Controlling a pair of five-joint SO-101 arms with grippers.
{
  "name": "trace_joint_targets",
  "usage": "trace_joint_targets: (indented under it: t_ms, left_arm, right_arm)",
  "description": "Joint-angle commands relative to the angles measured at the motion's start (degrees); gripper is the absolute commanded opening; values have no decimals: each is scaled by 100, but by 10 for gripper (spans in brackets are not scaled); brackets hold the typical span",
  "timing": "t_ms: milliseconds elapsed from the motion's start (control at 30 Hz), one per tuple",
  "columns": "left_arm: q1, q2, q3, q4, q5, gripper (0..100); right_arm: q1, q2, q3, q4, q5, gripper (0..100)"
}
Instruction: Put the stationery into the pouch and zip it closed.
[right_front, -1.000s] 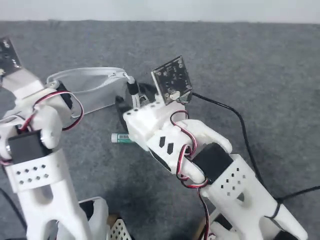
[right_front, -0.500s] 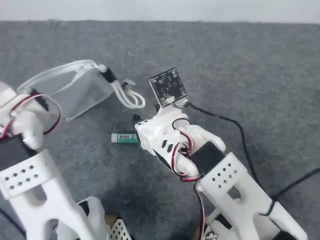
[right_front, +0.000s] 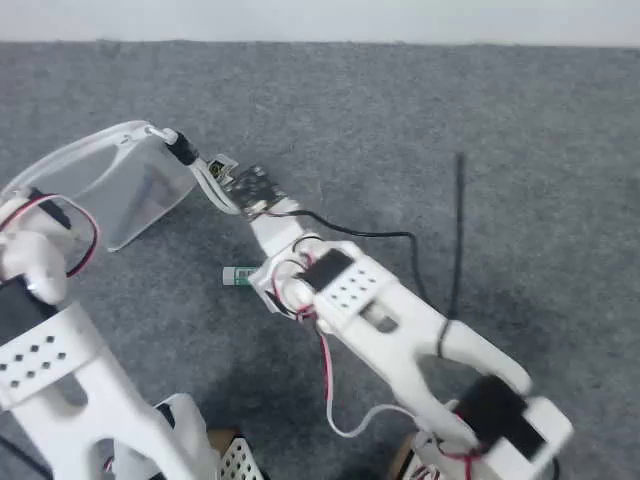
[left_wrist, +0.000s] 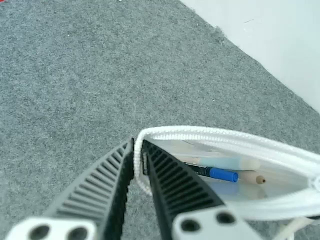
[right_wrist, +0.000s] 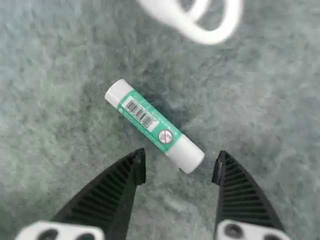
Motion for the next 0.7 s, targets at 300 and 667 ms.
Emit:
trace_joint_targets:
  t_ms: [300,667]
  left_arm:
    - [-62,-35,-347,-88,70,12]
    - [-62,-18,-347,-70,62,12]
  right_arm:
    - [-127,1376,-1433,-119,985,213]
    - [-92,2396,-1908,-66,1389,136]
